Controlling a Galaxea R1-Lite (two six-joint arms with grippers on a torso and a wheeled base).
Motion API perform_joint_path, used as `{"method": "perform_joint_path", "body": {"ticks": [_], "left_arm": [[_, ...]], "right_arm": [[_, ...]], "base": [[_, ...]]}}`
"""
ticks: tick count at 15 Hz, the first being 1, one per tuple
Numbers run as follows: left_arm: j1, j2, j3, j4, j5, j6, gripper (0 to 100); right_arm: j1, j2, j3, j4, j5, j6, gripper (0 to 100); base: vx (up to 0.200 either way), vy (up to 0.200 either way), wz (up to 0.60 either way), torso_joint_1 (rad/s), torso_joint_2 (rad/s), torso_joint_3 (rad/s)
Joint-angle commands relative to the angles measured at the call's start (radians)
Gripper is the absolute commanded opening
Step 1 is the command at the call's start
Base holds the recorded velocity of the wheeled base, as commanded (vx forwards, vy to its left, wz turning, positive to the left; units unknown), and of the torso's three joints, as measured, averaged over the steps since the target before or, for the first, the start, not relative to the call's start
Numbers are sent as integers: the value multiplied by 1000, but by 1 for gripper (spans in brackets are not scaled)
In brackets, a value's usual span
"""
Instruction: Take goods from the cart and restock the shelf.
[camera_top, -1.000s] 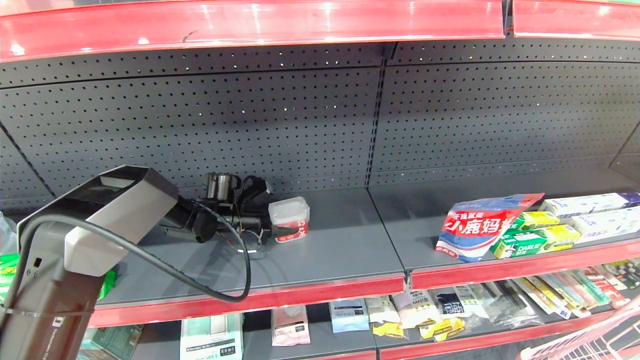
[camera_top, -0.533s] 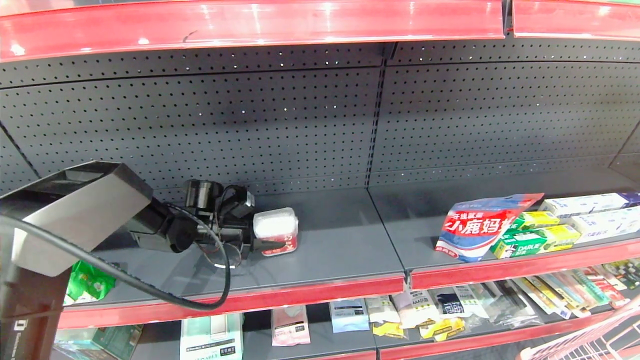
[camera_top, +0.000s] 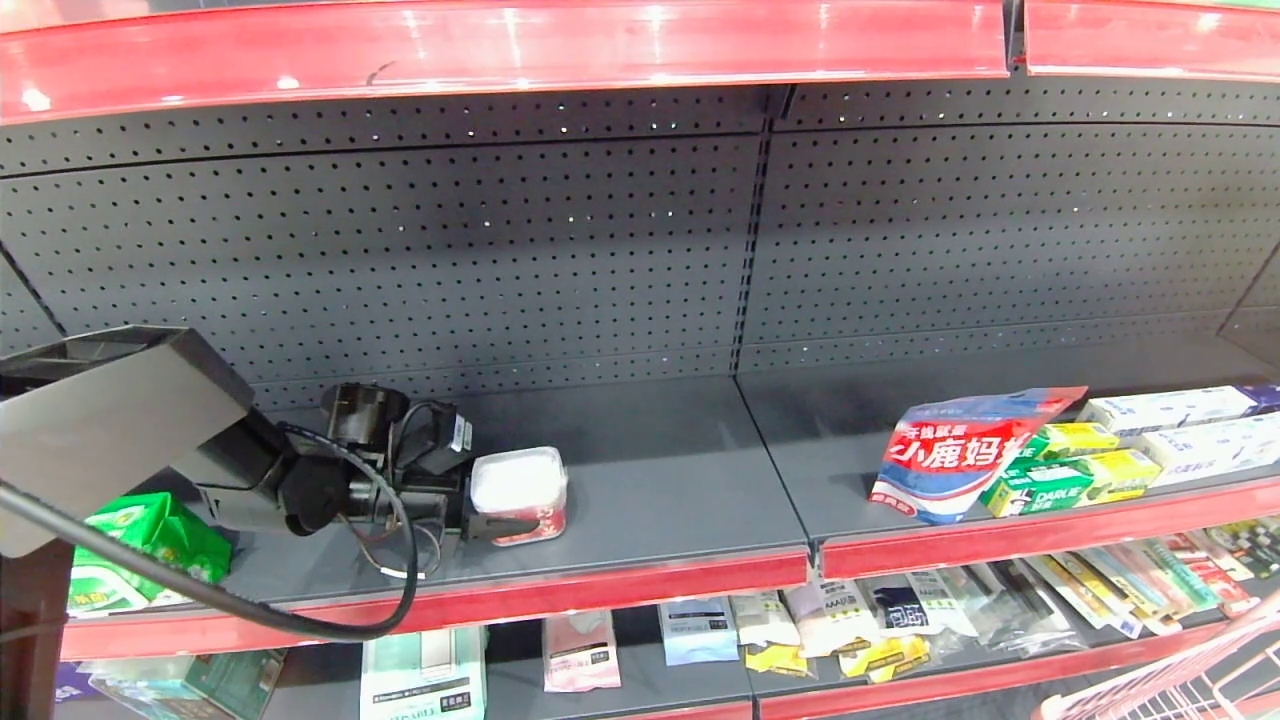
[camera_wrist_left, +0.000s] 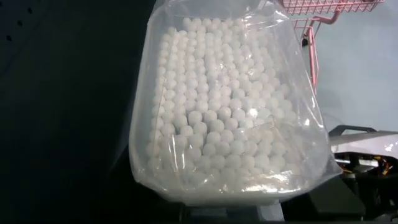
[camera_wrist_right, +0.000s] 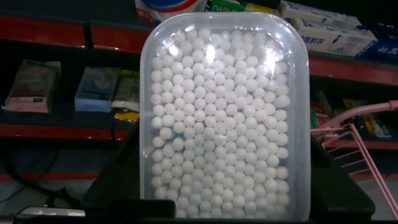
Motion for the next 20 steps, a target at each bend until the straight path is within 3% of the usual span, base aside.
{"method": "perform_joint_path", "body": {"ticks": [1,9,20], "left_arm": [[6,-5,14,-1,-9,0,0],[15,6,44,-1,-59,69,0],[18,6,98,-6,-57,84,0]], "right_arm": [[0,1,0,0,0,-1,0],[0,1,-9,-2,-10,-1,0],[0,1,-9,-3,-10,-1,0]], "base": [[0,0,0,0,0,0],[0,0,0,0,0,0],[0,0,0,0,0,0]]}}
